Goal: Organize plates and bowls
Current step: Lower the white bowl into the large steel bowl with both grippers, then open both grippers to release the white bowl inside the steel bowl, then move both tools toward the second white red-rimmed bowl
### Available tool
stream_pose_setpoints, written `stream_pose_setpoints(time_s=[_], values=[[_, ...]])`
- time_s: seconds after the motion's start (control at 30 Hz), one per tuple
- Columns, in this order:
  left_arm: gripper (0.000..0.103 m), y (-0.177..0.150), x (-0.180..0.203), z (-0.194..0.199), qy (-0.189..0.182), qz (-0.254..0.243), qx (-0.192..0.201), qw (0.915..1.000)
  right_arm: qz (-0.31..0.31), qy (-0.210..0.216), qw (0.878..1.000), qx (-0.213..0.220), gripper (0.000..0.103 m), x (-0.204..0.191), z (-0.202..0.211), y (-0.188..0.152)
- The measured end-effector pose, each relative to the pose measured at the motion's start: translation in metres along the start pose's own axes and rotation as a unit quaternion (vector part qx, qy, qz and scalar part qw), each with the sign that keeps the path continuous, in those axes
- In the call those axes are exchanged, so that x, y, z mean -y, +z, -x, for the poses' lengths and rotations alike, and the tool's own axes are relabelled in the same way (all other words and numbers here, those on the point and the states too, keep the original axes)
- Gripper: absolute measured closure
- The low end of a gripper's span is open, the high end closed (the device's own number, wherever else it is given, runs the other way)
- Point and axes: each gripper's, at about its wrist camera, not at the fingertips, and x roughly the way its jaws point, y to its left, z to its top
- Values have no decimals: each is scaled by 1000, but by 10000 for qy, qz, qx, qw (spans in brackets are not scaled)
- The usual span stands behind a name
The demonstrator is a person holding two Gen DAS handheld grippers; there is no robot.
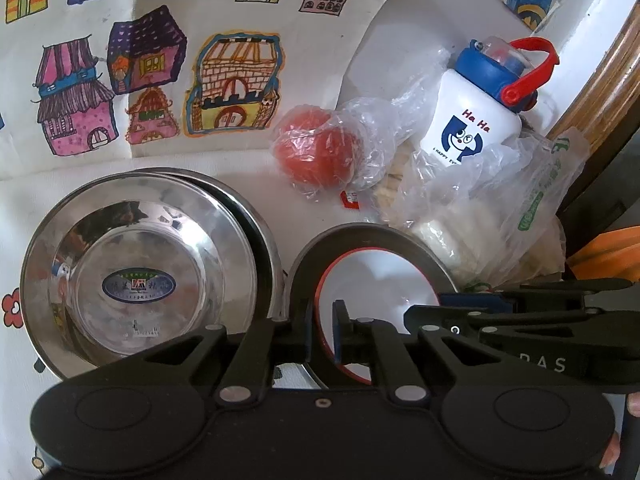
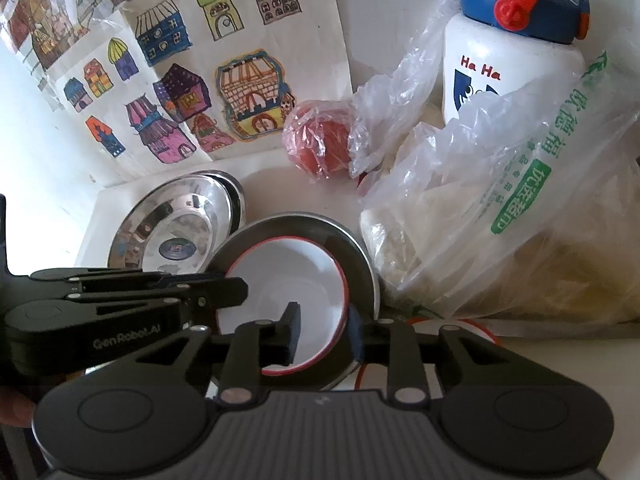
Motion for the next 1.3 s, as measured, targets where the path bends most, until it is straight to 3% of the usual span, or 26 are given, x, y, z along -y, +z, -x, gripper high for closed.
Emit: stream_pose_setpoints(time_s=[0.2,0.47,0.57,0.83,1.3], values=[[89,-3,1,5,-27,6,57,10000,-2,54,9999,119,59,-2,11,-2],[75,-7,2,22,-87,104,267,9996,-44,48,9996,287,48,-1,28,-7],[67,-9,5,29,-42,87,363,9993,-92,50,9993,348,46,1,35,-11],[35,-16,4,49,-32,236,639,9977,-256,91,9979,584,31,7,61,-25],[16,-44,29,77,-69,77,905,9958,-455,12,9941,986,12,19,110,-62]])
